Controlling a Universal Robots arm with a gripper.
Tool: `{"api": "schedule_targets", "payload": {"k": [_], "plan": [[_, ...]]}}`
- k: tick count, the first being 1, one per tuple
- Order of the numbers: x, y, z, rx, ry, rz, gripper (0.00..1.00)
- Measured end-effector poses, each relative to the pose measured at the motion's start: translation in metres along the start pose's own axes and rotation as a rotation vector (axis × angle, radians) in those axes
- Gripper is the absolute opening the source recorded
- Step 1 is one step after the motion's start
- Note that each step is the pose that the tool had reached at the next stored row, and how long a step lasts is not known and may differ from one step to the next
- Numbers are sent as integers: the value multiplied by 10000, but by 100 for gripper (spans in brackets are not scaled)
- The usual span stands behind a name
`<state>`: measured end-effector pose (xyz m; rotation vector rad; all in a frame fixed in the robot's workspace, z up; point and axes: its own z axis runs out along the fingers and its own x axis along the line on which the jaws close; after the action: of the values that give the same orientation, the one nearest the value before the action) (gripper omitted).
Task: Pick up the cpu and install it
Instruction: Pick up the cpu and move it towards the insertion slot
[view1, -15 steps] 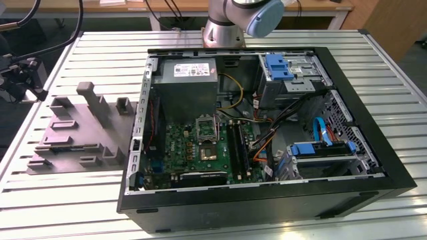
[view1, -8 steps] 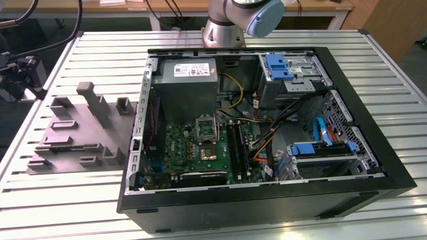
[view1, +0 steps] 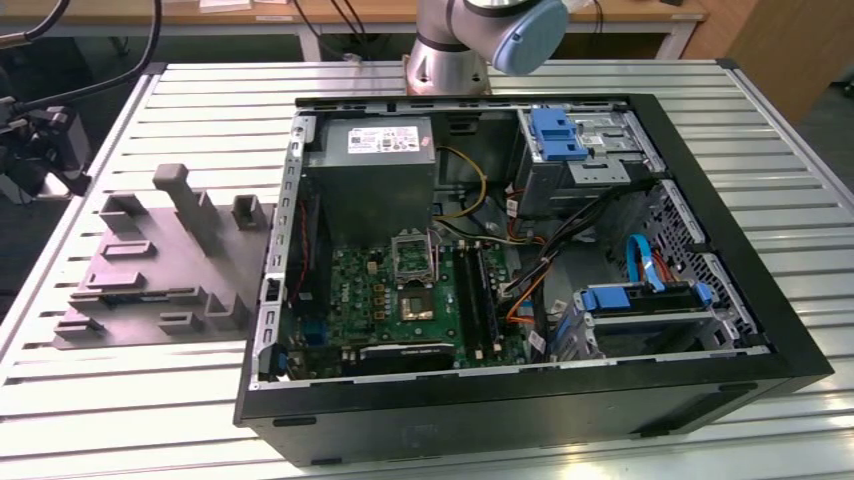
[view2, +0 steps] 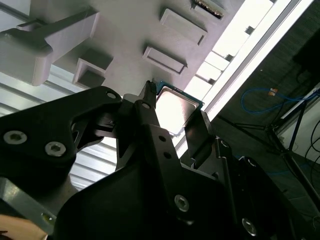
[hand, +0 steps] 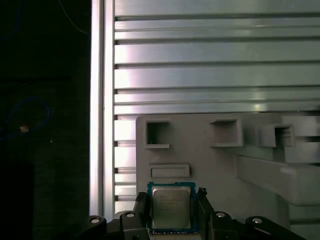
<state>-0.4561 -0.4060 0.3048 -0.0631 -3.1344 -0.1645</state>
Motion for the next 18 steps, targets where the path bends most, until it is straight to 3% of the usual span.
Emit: {"api": "schedule_targets", "payload": {"k": [5,6,11,18], "plan": [[0,5,-43,0,0,0,48],[1,13,-127,-1,-1,0,48],[1,19,-181,0,0,0,48],[-71,23,-181,-1,0,0,48]]}}
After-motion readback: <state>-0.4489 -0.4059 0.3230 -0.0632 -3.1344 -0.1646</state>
